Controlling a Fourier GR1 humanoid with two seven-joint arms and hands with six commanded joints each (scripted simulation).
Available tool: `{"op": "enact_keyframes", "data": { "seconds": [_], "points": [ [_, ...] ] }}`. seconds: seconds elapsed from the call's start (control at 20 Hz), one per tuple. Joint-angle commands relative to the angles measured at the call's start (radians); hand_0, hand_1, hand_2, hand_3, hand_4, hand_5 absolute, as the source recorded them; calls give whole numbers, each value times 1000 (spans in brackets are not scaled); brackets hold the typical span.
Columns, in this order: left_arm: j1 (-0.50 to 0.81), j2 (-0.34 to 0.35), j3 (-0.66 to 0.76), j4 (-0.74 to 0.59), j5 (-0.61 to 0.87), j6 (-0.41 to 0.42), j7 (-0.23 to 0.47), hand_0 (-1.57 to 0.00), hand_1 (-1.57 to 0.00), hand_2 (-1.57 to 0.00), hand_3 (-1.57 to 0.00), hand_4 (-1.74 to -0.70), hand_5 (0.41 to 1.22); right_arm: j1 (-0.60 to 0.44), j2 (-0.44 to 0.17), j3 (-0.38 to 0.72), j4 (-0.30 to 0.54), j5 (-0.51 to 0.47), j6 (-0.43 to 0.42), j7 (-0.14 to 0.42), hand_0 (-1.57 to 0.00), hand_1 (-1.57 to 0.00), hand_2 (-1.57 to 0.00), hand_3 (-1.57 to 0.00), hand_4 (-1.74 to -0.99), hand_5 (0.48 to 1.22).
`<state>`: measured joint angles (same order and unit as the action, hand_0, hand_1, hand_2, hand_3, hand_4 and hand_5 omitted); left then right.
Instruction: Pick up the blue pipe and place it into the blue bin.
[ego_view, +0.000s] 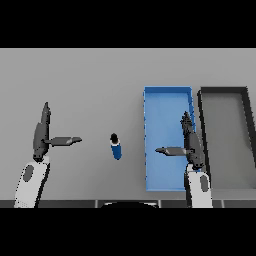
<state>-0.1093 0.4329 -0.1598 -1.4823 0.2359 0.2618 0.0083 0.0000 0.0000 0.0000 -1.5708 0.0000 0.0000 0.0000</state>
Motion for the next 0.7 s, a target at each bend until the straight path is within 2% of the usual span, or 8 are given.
{"op": "enact_keyframes", "data": {
  "seconds": [0.0, 0.25, 0.3, 0.35, 0.45, 0.65],
  "points": [
    [1, -2, -1, -3, -1, 2, -5, 1, 1, 1, 1, -1006, 586, 2, -2, -1, -1, -2, 0, -1, 1, 1, 1, 1, -1222, 603],
    [6, -9, -17, -16, -15, 15, 6, 1, 1, 1, 1, -1006, 586, 11, -18, -10, 2, -11, 14, 1, 1, 1, 1, 1, -1222, 603],
    [44, 47, -55, -36, -27, -87, -74, 1, 1, 1, 1, -1006, 586, 47, -72, 22, -36, 40, 43, -61, 1, 1, 1, 1, -1222, 603],
    [73, 92, -66, -39, -31, -149, -113, 1, 1, 1, 1, -1011, 588, 77, -105, 40, -72, 60, 67, -98, 1, 1, 1, 1, -1227, 603],
    [84, 140, -77, -47, -32, -211, -136, 1, 1, 1, 1, -1010, 588, 97, -128, 63, -94, 93, 79, -98, 1, 1, 1, 1, -1228, 599],
    [91, 158, -87, -51, -24, -254, -152, 1, 1, 1, 1, -1009, 589, 113, -145, 69, -132, 101, 82, -70, 1, 1, 1, 1, -1226, 593]
  ]
}}
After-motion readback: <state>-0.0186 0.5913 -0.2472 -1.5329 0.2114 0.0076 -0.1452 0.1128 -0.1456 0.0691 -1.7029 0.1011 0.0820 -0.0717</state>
